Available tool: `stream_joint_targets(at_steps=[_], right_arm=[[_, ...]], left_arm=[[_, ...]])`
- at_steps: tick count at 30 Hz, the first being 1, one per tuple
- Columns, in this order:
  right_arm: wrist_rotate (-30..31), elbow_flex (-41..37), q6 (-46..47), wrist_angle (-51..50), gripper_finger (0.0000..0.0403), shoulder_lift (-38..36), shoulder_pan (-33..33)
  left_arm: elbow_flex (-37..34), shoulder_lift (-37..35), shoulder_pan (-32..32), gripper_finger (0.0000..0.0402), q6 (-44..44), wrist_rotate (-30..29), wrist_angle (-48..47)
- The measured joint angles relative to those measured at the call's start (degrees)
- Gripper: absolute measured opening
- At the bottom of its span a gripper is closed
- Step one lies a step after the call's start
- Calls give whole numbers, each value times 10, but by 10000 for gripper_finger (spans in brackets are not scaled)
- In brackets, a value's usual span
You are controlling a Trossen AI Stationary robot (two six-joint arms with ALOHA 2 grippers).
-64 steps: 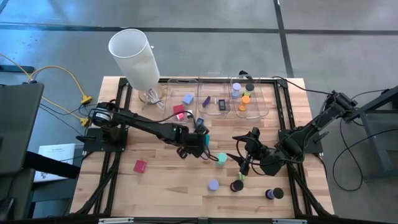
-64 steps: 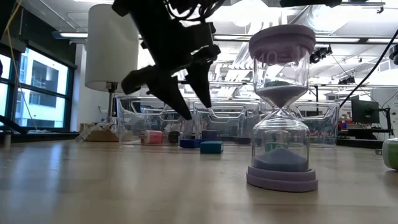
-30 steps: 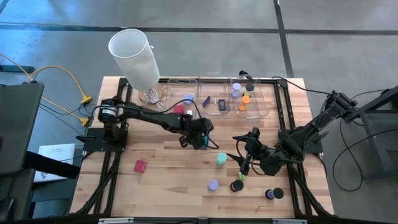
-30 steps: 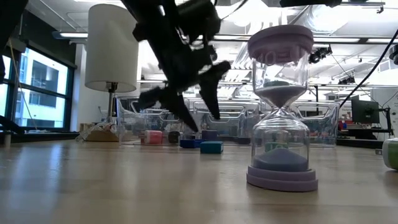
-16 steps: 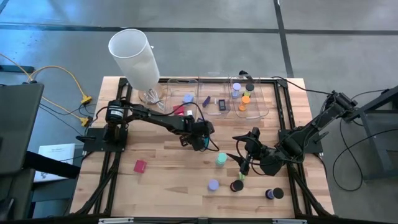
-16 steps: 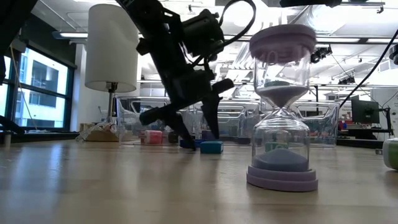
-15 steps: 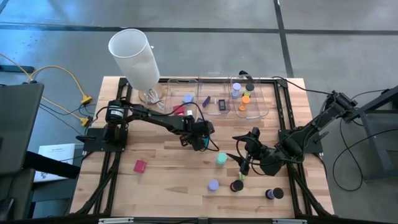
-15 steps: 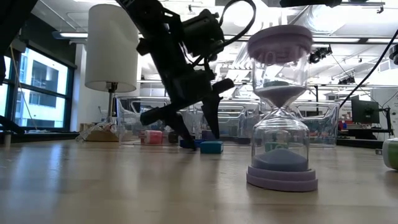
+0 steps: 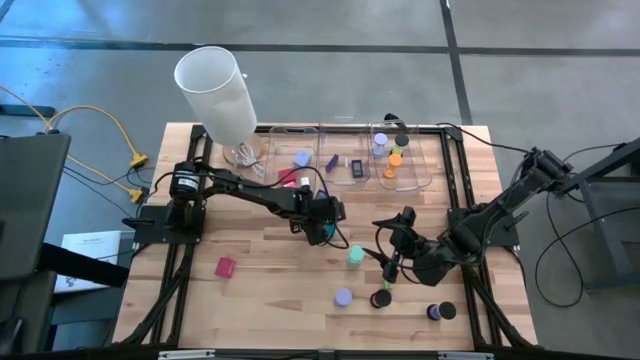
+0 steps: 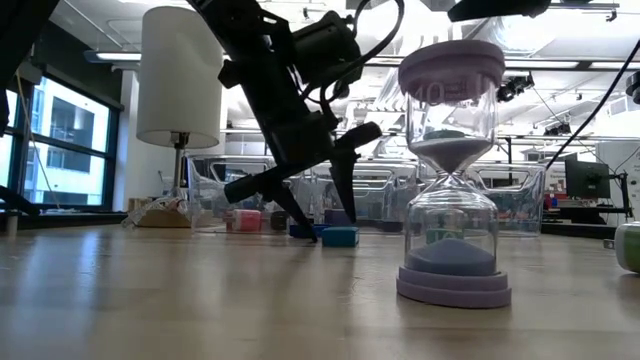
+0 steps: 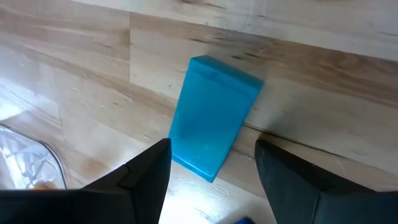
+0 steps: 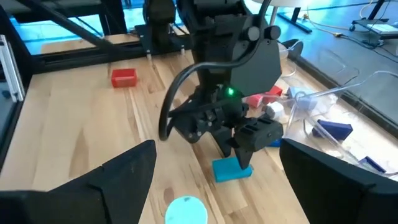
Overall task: Pick & Place Office items
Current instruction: Put the light blue digital clock into the middle transparent bin
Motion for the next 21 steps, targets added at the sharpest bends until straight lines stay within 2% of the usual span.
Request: stream_joint_targets(at_steps=[9, 21], right_arm=[[12, 0, -58, 36, 332, 11, -28], [-4, 0, -55, 41, 332, 12, -71]], left_arm=[[0, 0, -1, 226, 12, -4, 0], [0, 0, -6, 226, -16, -11, -1]])
